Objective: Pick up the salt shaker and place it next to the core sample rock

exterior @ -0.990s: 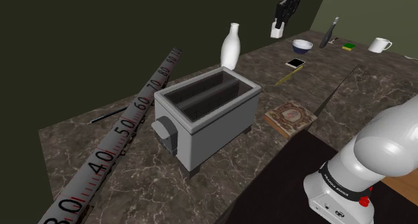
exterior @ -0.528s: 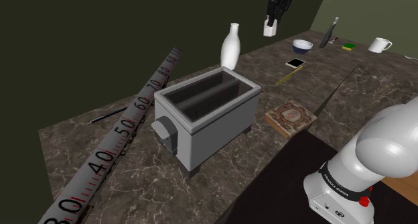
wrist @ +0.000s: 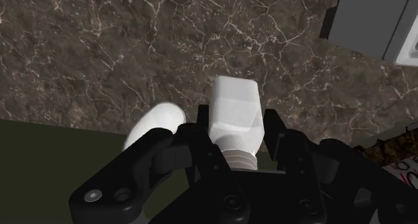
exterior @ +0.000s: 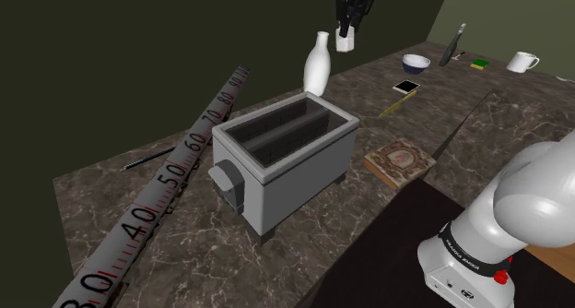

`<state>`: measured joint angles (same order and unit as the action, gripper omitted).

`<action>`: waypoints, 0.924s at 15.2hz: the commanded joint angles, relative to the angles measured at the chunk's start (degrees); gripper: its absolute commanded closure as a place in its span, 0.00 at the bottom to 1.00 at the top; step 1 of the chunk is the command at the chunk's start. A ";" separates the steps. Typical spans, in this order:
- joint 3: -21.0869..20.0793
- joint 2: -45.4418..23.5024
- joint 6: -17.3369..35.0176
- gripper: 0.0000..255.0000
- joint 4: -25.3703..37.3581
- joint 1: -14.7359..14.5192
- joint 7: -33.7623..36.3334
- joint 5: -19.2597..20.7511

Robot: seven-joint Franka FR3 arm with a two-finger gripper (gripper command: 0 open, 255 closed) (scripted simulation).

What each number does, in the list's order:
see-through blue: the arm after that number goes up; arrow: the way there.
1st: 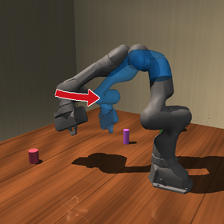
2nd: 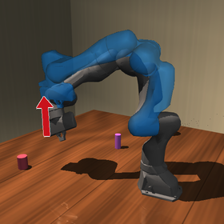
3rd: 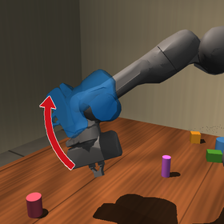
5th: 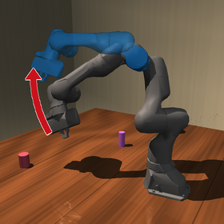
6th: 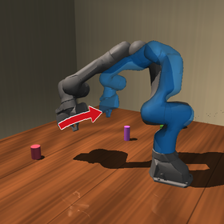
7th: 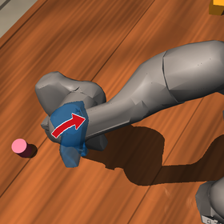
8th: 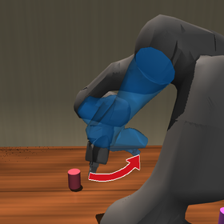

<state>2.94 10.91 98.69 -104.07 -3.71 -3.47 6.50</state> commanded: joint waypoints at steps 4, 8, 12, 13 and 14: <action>-4.13 -2.43 -0.83 1.00 2.50 -2.73 6.84 -0.13; -7.25 -5.64 -1.98 1.00 6.24 -4.97 12.13 0.06; -10.14 -9.80 -3.48 1.00 11.25 -7.38 17.33 0.66; -10.81 -10.99 -3.93 1.00 12.71 -8.02 18.61 0.88; -11.48 -12.25 -4.42 1.00 14.28 -8.68 19.88 1.14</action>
<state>-7.70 0.05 94.81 -91.48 -11.59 14.77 7.38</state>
